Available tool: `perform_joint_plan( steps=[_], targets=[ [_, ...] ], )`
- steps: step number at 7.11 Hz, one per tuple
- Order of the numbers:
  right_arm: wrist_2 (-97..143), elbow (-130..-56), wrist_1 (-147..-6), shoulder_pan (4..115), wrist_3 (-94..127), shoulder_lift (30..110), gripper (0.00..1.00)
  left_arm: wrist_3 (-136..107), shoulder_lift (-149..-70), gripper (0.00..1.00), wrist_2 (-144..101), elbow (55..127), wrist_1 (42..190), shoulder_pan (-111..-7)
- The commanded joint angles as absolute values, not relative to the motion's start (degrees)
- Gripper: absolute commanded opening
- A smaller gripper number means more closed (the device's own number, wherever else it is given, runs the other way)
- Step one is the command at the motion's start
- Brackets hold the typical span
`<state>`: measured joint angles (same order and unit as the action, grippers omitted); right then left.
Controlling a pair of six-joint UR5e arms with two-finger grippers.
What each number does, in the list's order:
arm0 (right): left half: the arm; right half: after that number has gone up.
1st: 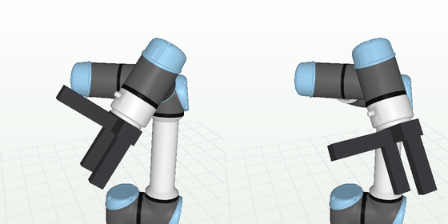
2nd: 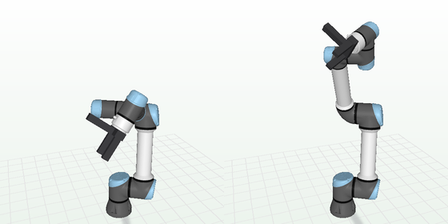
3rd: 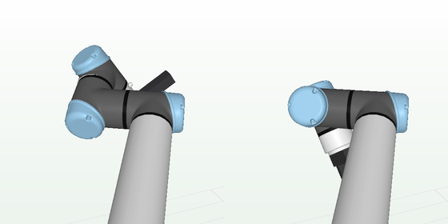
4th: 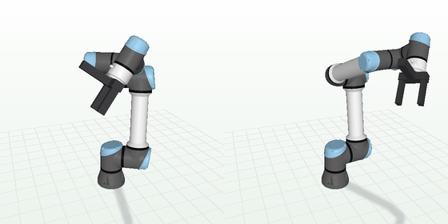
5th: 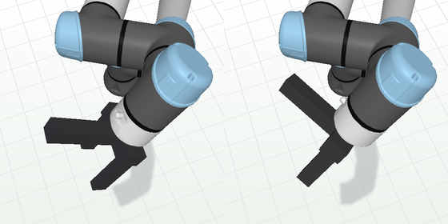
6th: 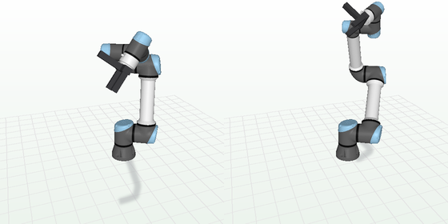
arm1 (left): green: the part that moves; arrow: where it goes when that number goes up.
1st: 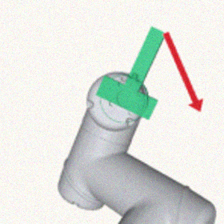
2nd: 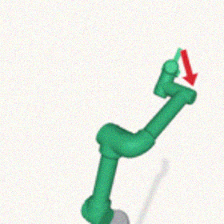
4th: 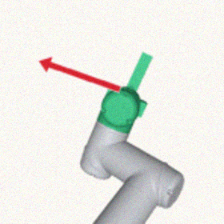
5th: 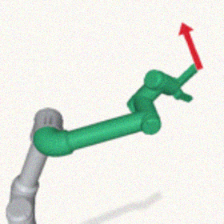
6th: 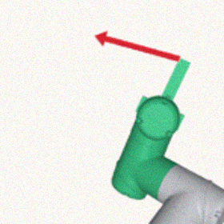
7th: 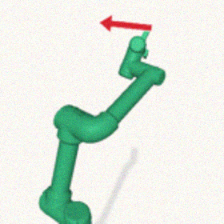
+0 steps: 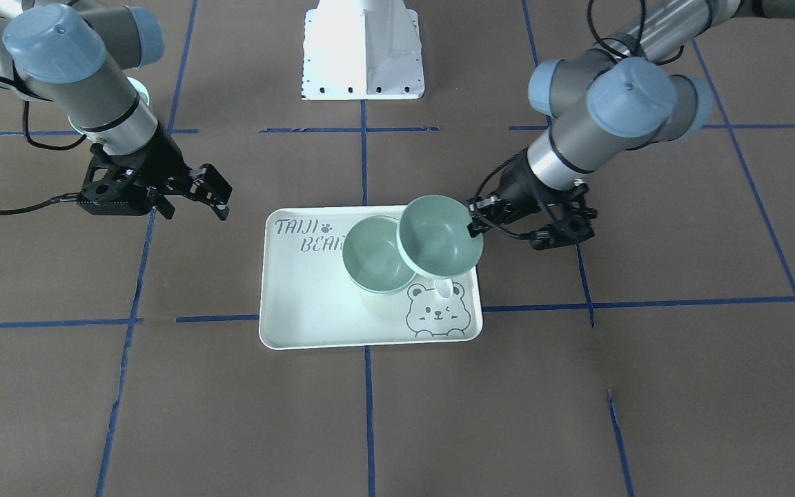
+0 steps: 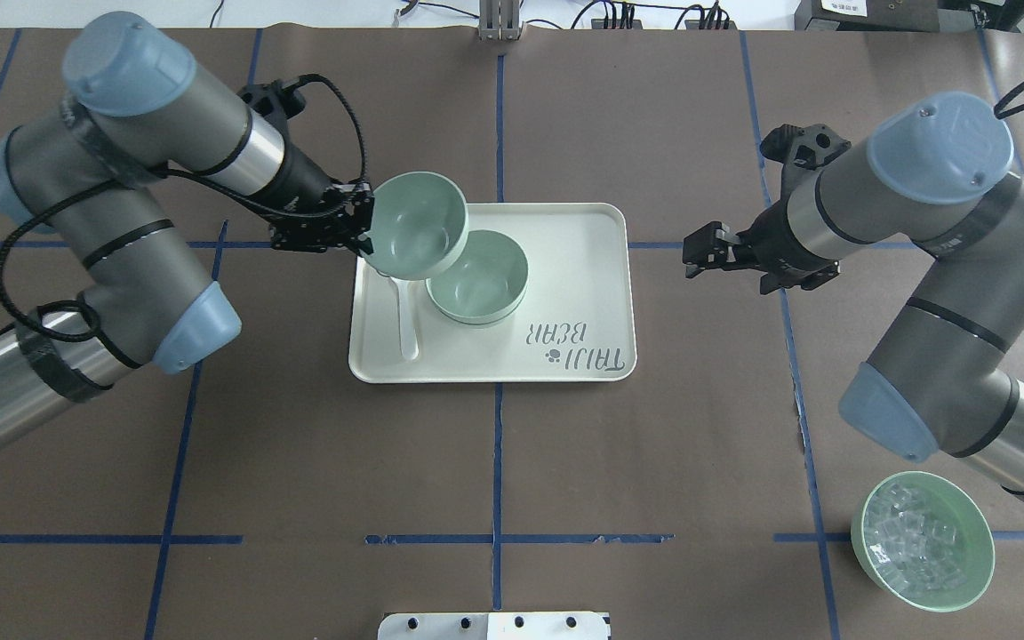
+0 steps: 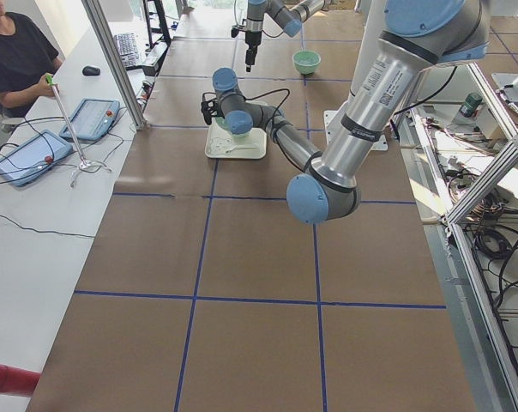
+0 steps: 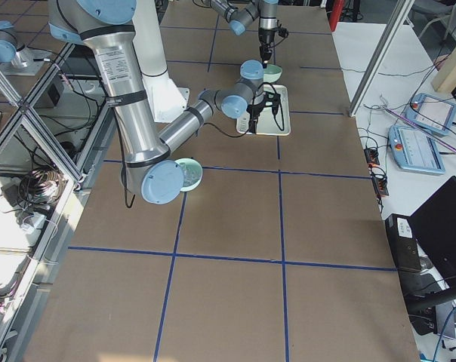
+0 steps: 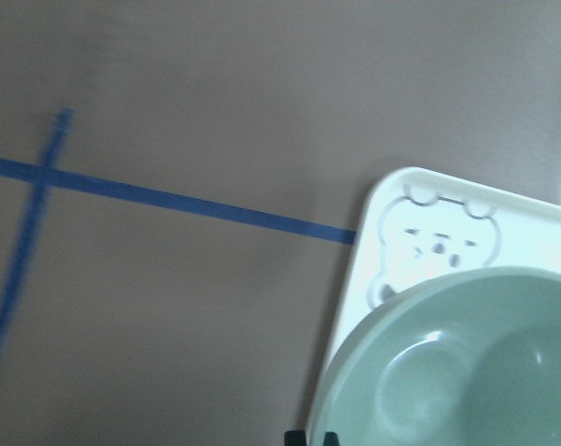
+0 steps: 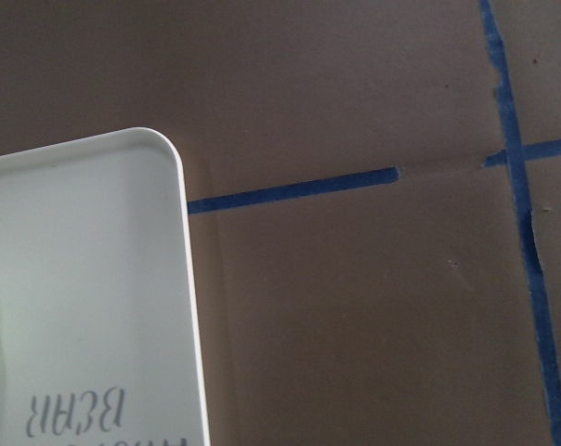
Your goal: Stack green bowls together
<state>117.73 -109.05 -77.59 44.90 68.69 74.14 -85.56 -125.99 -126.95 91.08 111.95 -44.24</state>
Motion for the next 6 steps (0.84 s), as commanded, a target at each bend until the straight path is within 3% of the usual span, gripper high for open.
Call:
perform_joint_plan(
  steps=[1, 6],
  targets=[
    [117.8, -109.5, -77.5, 46.5, 62.8, 78.0, 1.0, -87.6, -130.4, 0.0, -121.6, 88.3, 109.2, -41.0],
    [117.8, -109.8, -77.5, 46.5, 62.8, 77.9, 1.0, -87.7, -130.4, 0.0, -118.1, 87.0, 109.2, -37.8]
  ],
)
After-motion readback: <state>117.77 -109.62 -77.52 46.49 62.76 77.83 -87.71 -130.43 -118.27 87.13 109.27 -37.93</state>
